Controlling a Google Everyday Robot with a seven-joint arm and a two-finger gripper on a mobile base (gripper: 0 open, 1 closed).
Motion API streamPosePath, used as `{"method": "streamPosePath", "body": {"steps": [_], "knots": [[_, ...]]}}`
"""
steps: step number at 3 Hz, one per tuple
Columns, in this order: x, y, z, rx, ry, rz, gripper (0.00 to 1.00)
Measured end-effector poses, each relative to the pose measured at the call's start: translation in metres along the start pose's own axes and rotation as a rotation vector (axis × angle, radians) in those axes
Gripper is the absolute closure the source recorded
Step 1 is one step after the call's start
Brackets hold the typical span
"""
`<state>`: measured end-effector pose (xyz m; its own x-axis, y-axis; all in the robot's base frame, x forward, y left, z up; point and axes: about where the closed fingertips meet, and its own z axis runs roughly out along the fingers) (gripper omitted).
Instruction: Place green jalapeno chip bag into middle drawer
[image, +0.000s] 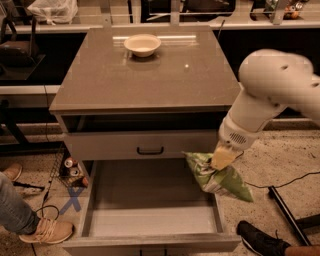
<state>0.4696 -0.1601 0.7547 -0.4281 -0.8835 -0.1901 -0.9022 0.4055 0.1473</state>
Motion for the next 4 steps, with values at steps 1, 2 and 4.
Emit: {"method": "streamPosePath", "body": {"steps": [1,2,4], "knots": [[-0.015,0.008,0.068,-0.045,-0.006,0.055,1.00],[-0.036,0.013,0.118,-0.068,-0.024,0.127,0.82],[-0.070,-0.001,0.165,-0.071,-0.093,0.193,0.36]]}}
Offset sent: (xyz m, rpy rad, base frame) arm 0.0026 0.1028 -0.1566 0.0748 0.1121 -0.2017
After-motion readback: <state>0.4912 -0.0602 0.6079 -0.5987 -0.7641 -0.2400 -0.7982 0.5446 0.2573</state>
